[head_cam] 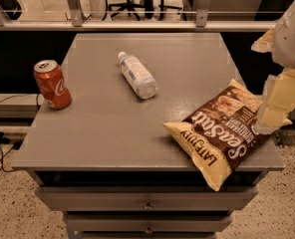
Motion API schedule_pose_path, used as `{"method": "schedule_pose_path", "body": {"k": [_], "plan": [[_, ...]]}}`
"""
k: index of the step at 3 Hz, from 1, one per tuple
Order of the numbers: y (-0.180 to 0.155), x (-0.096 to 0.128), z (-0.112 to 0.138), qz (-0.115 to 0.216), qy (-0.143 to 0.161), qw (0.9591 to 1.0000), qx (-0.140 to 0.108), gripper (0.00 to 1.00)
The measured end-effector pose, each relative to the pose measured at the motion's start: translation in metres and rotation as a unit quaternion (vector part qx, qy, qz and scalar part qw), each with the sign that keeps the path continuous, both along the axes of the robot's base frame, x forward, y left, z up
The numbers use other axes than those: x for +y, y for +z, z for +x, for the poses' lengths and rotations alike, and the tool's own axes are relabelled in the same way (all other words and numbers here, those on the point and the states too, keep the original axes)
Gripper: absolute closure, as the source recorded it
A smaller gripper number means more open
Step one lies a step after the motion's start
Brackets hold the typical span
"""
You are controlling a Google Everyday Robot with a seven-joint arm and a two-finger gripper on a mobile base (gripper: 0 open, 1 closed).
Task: Place blue plastic bottle upright
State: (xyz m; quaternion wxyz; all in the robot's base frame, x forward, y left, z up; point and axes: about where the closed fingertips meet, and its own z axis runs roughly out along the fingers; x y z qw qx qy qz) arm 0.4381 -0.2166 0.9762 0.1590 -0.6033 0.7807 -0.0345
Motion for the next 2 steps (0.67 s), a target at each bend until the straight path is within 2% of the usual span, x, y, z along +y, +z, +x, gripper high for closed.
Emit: {"method": "schedule_pose_path", "body": {"k": [1, 2], "plan": [[-0.001, 0.004, 0.002, 0.002, -0.003, 1.0, 0.0, 0.0], [-0.009, 0.032, 0.019, 0.017, -0.024, 0.9996, 0.001, 0.0]]}}
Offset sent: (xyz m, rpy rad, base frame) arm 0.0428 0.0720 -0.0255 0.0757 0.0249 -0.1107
